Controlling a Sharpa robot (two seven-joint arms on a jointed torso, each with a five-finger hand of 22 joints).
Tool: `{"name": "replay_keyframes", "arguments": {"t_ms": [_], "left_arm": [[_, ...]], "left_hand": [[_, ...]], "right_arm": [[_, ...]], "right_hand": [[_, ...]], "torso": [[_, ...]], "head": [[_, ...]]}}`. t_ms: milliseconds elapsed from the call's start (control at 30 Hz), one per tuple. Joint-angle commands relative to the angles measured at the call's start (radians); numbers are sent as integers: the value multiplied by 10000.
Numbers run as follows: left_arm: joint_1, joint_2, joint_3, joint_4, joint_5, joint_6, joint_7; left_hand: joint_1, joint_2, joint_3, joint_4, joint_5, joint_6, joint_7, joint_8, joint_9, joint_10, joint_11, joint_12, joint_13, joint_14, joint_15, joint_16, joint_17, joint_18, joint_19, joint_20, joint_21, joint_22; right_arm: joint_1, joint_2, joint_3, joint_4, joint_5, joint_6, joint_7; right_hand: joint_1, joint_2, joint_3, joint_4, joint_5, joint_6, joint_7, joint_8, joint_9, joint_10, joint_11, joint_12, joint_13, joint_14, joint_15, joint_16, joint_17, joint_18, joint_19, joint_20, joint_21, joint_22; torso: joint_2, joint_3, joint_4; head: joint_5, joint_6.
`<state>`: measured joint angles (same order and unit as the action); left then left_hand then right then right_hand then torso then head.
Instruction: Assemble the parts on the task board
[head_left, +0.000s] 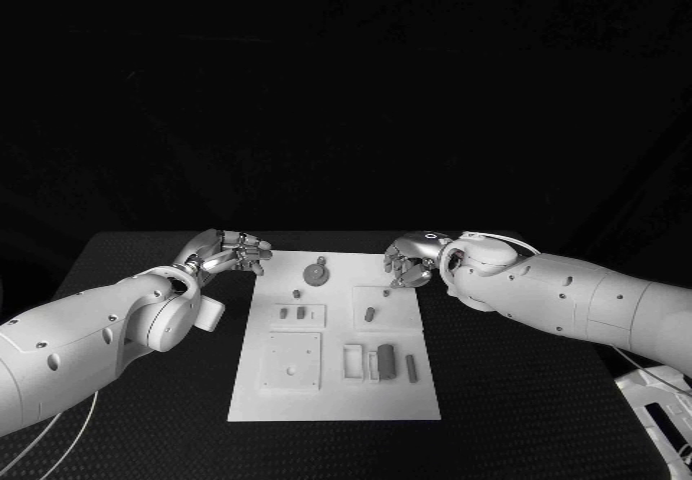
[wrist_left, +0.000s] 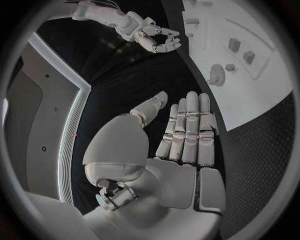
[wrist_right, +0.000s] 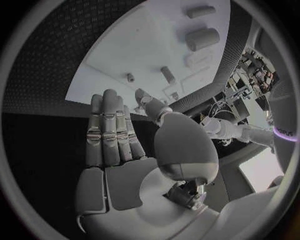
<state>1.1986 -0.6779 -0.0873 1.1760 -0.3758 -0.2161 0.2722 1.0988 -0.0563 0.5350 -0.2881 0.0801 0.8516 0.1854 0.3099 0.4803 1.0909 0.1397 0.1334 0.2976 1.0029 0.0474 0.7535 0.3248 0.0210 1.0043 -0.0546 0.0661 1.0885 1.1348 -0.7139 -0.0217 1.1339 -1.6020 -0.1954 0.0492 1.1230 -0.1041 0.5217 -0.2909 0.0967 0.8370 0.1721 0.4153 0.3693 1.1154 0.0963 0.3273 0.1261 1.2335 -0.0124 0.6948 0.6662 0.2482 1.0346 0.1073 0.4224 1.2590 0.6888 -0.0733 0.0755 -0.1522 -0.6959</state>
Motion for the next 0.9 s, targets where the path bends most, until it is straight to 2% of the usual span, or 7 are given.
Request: {"name": "replay_keyframes", "arguments": {"t_ms": [33,67,167,333,467,700,900], "left_arm": [[10,-18,9,105,378,248,218],[9,-19,9,117,389,279,226],[9,-3,8,117,410,312,232],[6,27,8,97,426,380,224],[3,50,7,64,426,423,201],[-1,49,7,29,427,449,168],[0,39,7,-2,431,453,141]], "left_hand": [[-114,33,-96,-4,-51,-126,-4,57,-43,-118,27,-125,-103,-490,230,-371,54,-164,-510,219,-32,-239],[-115,37,-115,-5,-51,-151,4,70,-61,-149,49,-173,-148,-657,323,-510,85,-145,-694,312,-31,-336],[-124,46,-143,-1,-50,-209,24,78,-92,-239,100,-262,-223,-799,412,-663,153,-109,-854,411,-22,-457],[-135,61,-166,2,-51,-240,35,92,-111,-306,136,-320,-274,-860,452,-747,216,-71,-878,452,-6,-523],[-141,75,-182,2,-46,-199,16,142,-112,-353,163,-361,-312,-905,479,-809,275,-37,-878,482,2,-573],[-144,80,-200,2,-32,-121,-24,217,-111,-431,203,-417,-362,-964,512,-886,354,2,-871,515,8,-631],[-152,78,-209,4,-31,-111,-30,232,-114,-453,214,-431,-376,-988,524,-912,379,13,-872,527,9,-648]], "right_arm": [[-80,53,-4,-30,-707,-87,-222],[-107,69,-4,-58,-707,-88,-216],[-163,144,-7,-140,-703,-136,-207],[-239,329,-8,-248,-677,-221,-175],[-258,424,-8,-300,-676,-72,-205],[-282,490,-9,-465,-697,87,-226],[-308,516,-25,-531,-768,204,-230]], "right_hand": [[-85,-76,22,44,-4,57,9,-86,-15,23,26,-136,-10,30,27,34,31,136,46,-1,-2,26],[-111,-90,38,46,-4,58,10,-96,-17,-39,53,-222,-31,8,47,22,37,136,33,3,-20,33],[-142,-103,77,47,-6,57,8,-116,-20,-95,91,-373,-57,9,79,27,64,136,39,3,-37,58],[-132,-73,113,36,-6,56,10,-131,-21,-81,97,-454,-63,34,83,48,91,136,72,-9,-32,84],[-117,-28,135,29,-8,70,7,-135,-18,-44,94,-514,-62,64,79,77,122,136,111,-26,-14,119],[-71,93,149,5,-11,207,-54,-89,13,33,87,-660,-56,54,72,104,180,136,74,-30,-7,228],[33,179,150,-7,-13,362,-119,-35,46,104,82,-774,-45,37,67,123,229,136,50,-33,-1,321]], "torso": [[17,6,-7],[17,7,-9],[18,10,-1],[15,10,9],[11,10,18],[17,6,-8],[21,9,-15]], "head": [[6,0],[6,-2],[11,-18],[33,-54],[53,-66],[113,-87],[90,-106]]}}
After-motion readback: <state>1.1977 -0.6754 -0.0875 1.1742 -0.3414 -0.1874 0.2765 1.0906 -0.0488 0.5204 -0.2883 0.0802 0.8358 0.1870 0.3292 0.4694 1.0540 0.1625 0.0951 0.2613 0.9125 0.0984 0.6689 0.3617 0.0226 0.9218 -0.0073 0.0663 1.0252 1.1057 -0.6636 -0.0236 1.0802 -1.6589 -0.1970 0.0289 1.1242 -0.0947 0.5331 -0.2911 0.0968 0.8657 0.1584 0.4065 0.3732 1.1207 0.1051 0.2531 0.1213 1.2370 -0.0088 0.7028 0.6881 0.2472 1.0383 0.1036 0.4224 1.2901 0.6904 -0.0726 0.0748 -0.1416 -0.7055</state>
